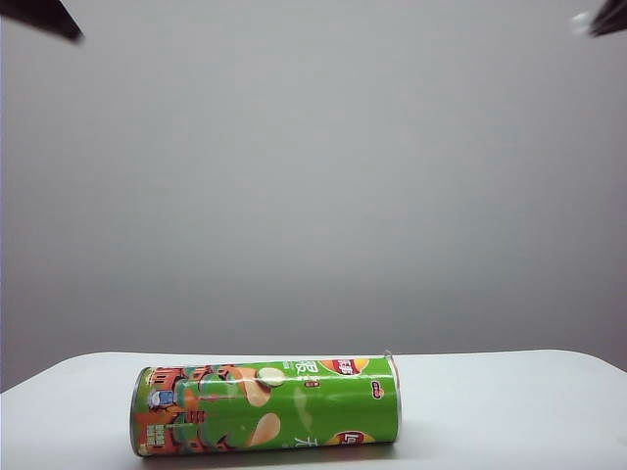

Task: Pick up the green tub of chips from the desk, pull out the transparent container with the chips inside partially, and then place the chips back on the desk.

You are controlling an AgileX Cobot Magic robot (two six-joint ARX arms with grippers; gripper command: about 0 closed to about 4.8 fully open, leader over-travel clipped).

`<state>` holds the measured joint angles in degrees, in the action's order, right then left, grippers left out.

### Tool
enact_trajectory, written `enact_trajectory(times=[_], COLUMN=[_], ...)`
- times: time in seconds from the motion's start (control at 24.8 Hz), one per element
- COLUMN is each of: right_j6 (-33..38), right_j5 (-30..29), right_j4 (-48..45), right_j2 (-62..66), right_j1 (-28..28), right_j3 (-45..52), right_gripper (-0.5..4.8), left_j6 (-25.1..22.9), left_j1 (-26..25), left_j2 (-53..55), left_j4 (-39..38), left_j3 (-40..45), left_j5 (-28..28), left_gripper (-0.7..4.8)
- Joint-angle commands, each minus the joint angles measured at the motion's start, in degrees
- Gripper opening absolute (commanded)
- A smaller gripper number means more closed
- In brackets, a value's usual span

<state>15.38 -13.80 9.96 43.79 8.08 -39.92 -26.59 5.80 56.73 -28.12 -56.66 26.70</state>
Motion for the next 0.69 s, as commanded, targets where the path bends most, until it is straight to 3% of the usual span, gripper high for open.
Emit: enact_trajectory(times=[0.04,0.12,0.2,0.24,0.28,0.48,0.69], right_j6=[0.0,0.0,-0.1,-0.5,-0.5,-4.2,-5.8], right_j5=[-3.7,-6.1,-7.5,-8.2,-9.0,-10.8,-13.5], right_j4=[-0.7,-0.7,-0.7,-0.5,-0.4,3.9,5.1], right_j2=[4.5,8.7,11.0,11.9,12.7,15.6,15.6], right_j1=[0.0,0.0,-0.1,-0.1,-0.2,-0.1,-0.2], right_j3=[-1.6,-2.5,-2.6,-2.6,-2.6,-2.5,-2.5], right_gripper=[-0.06,-0.06,-0.06,-0.06,-0.06,-0.05,-0.05], left_j6=[-7.6,-12.4,-15.1,-15.5,-15.7,-18.9,-16.2], left_j1=[3.6,7.4,11.1,12.4,13.4,21.9,23.5], left_j2=[6.7,13.2,18.1,20.2,21.8,30.9,39.3], left_j4=[-2.2,-2.1,-2.4,-2.7,-3.2,-10.1,-12.5], left_j3=[-1.6,-2.4,-3.4,-4.1,-4.7,-10.3,-13.3], left_j5=[-0.1,-4.4,-7.0,-8.0,-8.7,-12.6,-12.6], left_gripper=[1.24,1.52,3.28,4.55,4.79,4.79,4.79])
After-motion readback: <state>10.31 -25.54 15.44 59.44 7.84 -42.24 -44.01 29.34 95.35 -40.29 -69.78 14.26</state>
